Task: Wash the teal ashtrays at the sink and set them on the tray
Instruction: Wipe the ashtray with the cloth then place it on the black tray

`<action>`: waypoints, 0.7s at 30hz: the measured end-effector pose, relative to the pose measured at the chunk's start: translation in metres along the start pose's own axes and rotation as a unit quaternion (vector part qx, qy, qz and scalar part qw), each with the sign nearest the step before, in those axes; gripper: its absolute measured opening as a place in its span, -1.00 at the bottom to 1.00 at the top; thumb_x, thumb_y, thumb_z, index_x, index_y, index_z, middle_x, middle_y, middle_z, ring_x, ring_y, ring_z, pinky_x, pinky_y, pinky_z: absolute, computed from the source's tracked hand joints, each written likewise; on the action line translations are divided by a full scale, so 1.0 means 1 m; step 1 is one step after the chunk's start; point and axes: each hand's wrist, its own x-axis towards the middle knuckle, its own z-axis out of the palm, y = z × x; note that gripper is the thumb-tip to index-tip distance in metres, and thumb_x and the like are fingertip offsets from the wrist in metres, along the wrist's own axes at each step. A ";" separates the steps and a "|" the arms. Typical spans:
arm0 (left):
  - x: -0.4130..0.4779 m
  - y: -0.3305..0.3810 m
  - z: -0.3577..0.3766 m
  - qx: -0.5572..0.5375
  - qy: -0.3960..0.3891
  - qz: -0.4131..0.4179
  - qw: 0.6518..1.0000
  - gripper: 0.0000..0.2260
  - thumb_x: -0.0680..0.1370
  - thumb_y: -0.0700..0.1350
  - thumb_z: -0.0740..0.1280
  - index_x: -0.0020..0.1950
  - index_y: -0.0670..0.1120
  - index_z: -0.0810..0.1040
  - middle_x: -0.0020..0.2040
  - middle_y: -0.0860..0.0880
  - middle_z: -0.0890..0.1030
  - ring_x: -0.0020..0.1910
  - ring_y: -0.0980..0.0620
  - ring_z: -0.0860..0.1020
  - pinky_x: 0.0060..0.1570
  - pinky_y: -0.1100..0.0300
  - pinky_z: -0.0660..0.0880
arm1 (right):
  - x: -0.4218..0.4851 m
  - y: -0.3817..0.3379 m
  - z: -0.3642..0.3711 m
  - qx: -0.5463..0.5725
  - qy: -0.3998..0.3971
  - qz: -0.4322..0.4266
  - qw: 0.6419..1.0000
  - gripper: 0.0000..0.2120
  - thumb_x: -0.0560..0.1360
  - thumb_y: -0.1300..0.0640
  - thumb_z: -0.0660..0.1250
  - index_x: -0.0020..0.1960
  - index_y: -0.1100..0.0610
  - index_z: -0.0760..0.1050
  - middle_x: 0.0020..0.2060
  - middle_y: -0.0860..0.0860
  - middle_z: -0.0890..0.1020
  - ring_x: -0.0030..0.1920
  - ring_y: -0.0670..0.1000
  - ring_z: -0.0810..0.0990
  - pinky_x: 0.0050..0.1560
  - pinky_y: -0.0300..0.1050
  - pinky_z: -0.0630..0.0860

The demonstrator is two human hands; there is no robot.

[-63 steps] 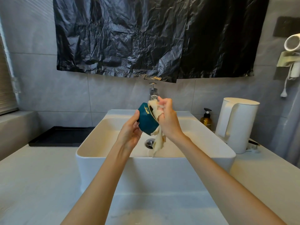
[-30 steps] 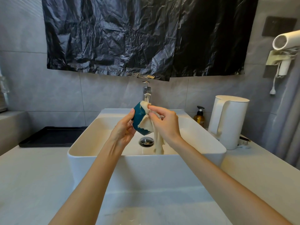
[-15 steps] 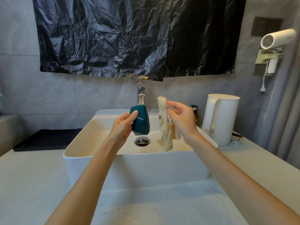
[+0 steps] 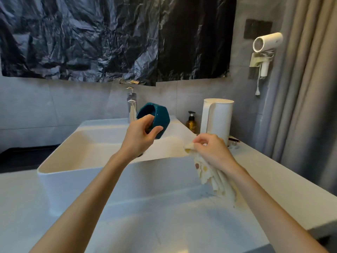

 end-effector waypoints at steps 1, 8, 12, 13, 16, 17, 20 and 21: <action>-0.003 0.005 0.002 0.026 -0.009 0.021 0.999 -0.89 0.52 -0.15 0.37 -0.10 -0.13 0.46 -0.28 0.12 0.51 -0.35 0.12 0.45 -0.38 0.39 0.32 | -0.006 0.006 0.002 -0.023 -0.041 0.010 0.999 -0.92 0.50 0.04 0.28 -0.09 -0.08 0.56 -0.11 -0.18 0.61 -0.05 -0.07 0.59 -0.10 -0.19 0.52; -0.035 0.028 0.013 0.110 -0.037 0.168 0.979 -0.88 0.52 -0.18 0.37 -0.13 -0.13 0.44 -0.24 0.07 0.44 -0.32 0.09 0.36 -0.32 0.30 0.33 | -0.015 0.007 0.001 0.199 0.035 -0.018 0.979 -0.63 0.52 -0.18 0.26 0.27 -0.08 0.46 0.20 -0.15 0.54 0.16 -0.05 0.55 0.14 -0.09 0.52; -0.052 0.043 0.025 0.042 -0.031 0.202 0.978 -0.89 0.54 -0.15 0.33 -0.10 -0.19 0.47 -0.25 0.03 0.45 -0.30 0.14 0.31 -0.28 0.43 0.26 | -0.011 0.001 -0.006 0.500 -0.177 0.002 0.848 -0.35 0.46 -0.24 0.31 0.44 0.03 0.30 0.33 0.09 0.48 0.28 0.16 0.51 0.24 0.16 0.48; -0.056 0.048 0.029 0.020 -0.029 0.207 0.978 -0.89 0.55 -0.17 0.33 -0.10 -0.20 0.47 -0.25 0.02 0.43 -0.29 0.13 0.31 -0.27 0.42 0.26 | -0.011 0.001 -0.006 0.520 -0.225 0.002 0.824 -0.30 0.43 -0.24 0.34 0.45 0.07 0.28 0.33 0.15 0.47 0.30 0.20 0.48 0.23 0.19 0.46; -0.065 0.062 0.044 -0.047 -0.034 0.215 0.975 -0.90 0.55 -0.19 0.33 -0.06 -0.23 0.50 -0.23 0.01 0.46 -0.27 0.13 0.39 -0.24 0.38 0.31 | -0.016 0.003 -0.010 0.592 -0.292 0.021 0.751 -0.22 0.26 -0.20 0.52 0.35 0.15 0.42 0.24 0.21 0.54 0.26 0.22 0.52 0.17 0.19 0.49; -0.068 0.065 0.048 -0.066 -0.039 0.218 0.973 -0.91 0.55 -0.19 0.33 -0.04 -0.21 0.51 -0.21 0.05 0.45 -0.25 0.18 0.39 -0.22 0.41 0.31 | -0.017 0.005 -0.011 0.614 -0.294 0.016 0.732 -0.27 0.21 -0.18 0.56 0.28 0.15 0.51 0.18 0.20 0.58 0.21 0.20 0.56 0.16 0.19 0.51; -0.067 0.071 0.055 -0.072 -0.047 0.234 0.968 -0.86 0.52 -0.15 0.38 0.03 -0.18 0.57 -0.17 0.09 0.49 -0.16 0.17 0.41 -0.15 0.34 0.40 | -0.023 0.011 -0.017 0.648 -0.246 0.002 0.721 -0.38 0.14 -0.08 0.62 0.13 0.13 0.62 0.07 0.17 0.64 0.10 0.15 0.63 0.09 0.14 0.56; -0.065 0.072 0.056 -0.055 -0.030 0.245 0.968 -0.83 0.49 -0.13 0.42 0.04 -0.17 0.59 -0.16 0.07 0.53 -0.14 0.13 0.43 -0.11 0.28 0.41 | -0.024 0.013 -0.018 0.654 -0.226 -0.001 0.722 -0.42 0.15 -0.06 0.62 0.11 0.12 0.64 0.05 0.16 0.65 0.08 0.14 0.64 0.07 0.12 0.57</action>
